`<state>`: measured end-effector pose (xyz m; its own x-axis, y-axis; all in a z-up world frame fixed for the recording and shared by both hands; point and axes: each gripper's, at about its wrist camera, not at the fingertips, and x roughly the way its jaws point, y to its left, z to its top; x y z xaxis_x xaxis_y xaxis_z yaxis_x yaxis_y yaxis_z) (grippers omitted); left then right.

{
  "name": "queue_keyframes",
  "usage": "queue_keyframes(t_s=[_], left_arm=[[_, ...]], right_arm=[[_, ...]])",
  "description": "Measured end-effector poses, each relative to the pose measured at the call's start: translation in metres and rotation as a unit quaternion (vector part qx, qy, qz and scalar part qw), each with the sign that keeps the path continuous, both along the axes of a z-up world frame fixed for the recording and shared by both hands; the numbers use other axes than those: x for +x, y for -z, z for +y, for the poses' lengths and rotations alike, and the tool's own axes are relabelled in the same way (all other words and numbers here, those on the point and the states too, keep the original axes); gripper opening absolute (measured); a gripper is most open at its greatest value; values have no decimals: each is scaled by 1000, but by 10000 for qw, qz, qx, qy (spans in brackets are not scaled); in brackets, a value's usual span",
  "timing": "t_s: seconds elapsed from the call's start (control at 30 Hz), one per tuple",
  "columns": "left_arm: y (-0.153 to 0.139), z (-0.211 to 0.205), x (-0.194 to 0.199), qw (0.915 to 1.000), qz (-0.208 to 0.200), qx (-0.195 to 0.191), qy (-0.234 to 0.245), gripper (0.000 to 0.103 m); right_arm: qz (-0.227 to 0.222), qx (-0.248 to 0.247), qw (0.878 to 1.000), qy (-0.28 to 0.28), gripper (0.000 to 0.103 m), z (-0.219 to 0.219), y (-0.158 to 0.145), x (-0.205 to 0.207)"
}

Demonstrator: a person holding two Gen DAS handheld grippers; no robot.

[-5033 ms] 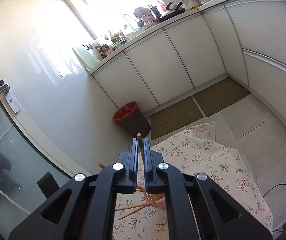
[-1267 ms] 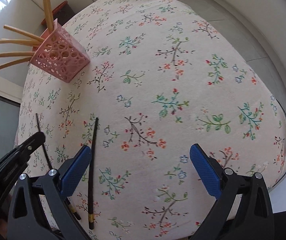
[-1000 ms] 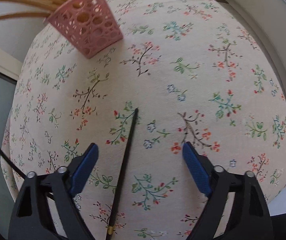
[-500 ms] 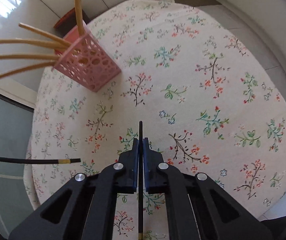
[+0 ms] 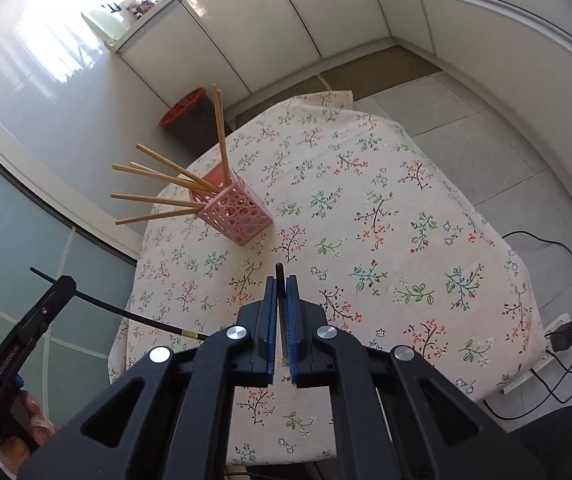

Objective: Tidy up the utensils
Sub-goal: 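Lift both dark chopsticks upright and carry them over the pink cup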

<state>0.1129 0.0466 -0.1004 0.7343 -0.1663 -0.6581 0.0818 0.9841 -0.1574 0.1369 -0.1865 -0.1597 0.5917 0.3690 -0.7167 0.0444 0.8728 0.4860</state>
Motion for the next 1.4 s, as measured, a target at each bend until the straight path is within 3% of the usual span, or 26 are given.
queue_keyframes(t_s=[0.4, 0.77, 1.1, 1.33, 1.37, 1.4], left_arm=[[-62, -16, 6, 9979, -622, 163, 20, 4], [-89, -38, 49, 9941, -1013, 364, -104, 4], [-83, -47, 107, 9937, -1029, 301, -316, 4], [-48, -46, 141, 9943, -818, 426, -528, 5], [-40, -44, 146, 9959, -682, 372, -463, 6], [-33, -42, 150, 9970, -546, 319, -453, 16]], right_arm=[[-993, 405, 9942, 25, 5, -17, -87, 5], [-1247, 511, 9908, 134, 5, -30, -109, 28], [-1187, 419, 9919, 171, 5, -38, -104, 63], [-1193, 350, 9922, 109, 5, -29, -106, 80], [-1190, 353, 9922, 92, 5, -27, -107, 81], [-1190, 350, 9922, 78, 5, -26, -108, 83]])
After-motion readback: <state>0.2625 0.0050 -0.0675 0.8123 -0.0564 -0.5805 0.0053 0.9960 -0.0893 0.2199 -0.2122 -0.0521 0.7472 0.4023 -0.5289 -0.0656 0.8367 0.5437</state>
